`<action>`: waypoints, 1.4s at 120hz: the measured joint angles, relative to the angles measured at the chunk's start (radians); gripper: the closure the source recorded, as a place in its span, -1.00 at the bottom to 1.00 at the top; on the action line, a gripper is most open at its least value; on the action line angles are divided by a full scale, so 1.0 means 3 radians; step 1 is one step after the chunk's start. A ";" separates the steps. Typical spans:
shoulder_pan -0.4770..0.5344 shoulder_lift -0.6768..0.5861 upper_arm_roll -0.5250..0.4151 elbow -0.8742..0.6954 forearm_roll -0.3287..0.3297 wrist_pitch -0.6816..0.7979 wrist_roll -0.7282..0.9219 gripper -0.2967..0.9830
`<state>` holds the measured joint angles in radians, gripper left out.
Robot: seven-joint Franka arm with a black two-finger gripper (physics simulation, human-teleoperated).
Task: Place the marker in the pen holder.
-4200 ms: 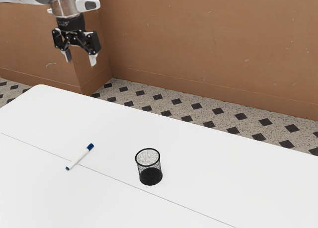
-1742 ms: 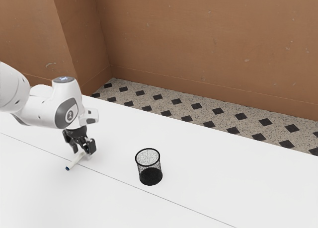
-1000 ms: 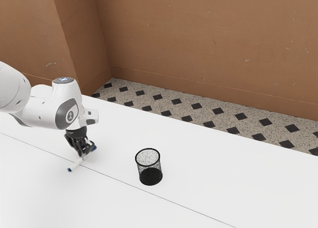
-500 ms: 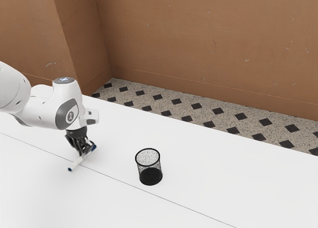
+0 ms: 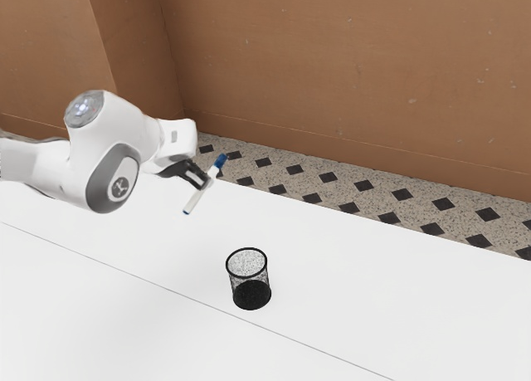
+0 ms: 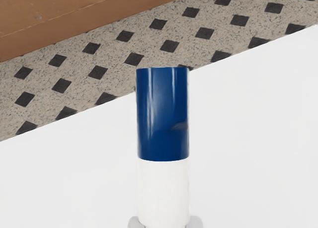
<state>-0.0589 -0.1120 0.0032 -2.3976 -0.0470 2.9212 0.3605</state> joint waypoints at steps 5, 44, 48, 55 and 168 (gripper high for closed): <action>-0.0007 -0.0042 -0.0118 -0.0029 -0.0011 0.0183 0.0018 0.63; 0.0024 0.0248 -0.0440 -0.0209 -0.0070 0.1143 0.0148 0.61; 0.0016 0.0264 -0.0458 -0.0229 -0.0086 0.1198 0.0158 0.61; 0.0013 0.0278 -0.0502 -0.0258 -0.0108 0.1278 0.0176 0.61; -0.0009 0.0715 -0.0838 -0.0515 -0.0306 0.1904 0.0306 0.59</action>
<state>-0.0616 0.1025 -0.2480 -2.5521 -0.1388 3.4924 0.4522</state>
